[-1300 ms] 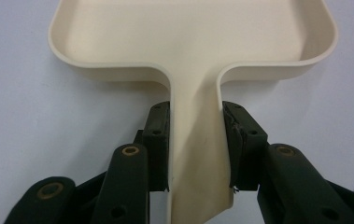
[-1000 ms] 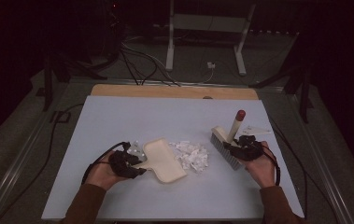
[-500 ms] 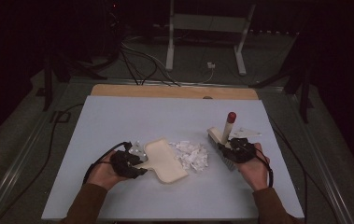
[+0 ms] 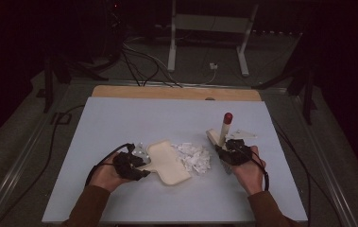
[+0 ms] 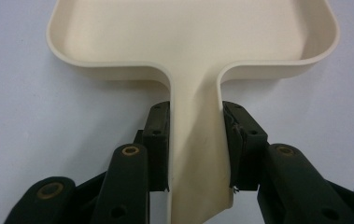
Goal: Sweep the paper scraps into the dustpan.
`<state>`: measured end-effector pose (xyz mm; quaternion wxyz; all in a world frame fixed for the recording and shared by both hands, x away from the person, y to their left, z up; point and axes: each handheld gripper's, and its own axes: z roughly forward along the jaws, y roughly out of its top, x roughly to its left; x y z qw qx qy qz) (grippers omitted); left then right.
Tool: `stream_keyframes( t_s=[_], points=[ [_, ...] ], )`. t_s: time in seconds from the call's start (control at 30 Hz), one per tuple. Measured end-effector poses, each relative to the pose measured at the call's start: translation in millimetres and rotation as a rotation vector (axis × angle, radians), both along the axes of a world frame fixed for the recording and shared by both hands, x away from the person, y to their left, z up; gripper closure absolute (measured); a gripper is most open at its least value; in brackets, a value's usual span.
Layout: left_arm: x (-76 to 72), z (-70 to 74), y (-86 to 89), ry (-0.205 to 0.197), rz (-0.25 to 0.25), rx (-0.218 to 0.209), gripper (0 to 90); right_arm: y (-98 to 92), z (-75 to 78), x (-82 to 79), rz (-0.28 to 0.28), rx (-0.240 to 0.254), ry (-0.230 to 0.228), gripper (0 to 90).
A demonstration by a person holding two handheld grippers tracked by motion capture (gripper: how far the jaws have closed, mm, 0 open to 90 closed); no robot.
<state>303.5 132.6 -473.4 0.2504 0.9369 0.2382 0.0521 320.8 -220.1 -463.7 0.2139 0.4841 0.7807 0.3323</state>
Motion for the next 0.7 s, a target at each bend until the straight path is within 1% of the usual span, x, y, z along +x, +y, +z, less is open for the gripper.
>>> stream_keyframes(
  t_s=[0.2,0.37,0.43,0.7],
  points=[
    [0.0,0.3,0.0,-0.001,0.001,-0.001,66.2,8.1,0.0,0.2,-0.018,0.002,0.008,66.8],
    [-0.2,0.2,-0.6,-0.001,0.0,0.002,66.1,16.3,-0.8,1.1,-0.026,-0.011,0.006,66.7],
    [-0.3,0.4,-0.9,0.0,-0.002,0.003,66.1,18.6,-0.5,1.3,-0.03,-0.006,0.01,66.7],
    [-0.7,0.3,-2.4,0.003,-0.004,0.004,66.2,33.1,-0.9,1.7,-0.019,-0.005,0.019,66.6]
  ],
)
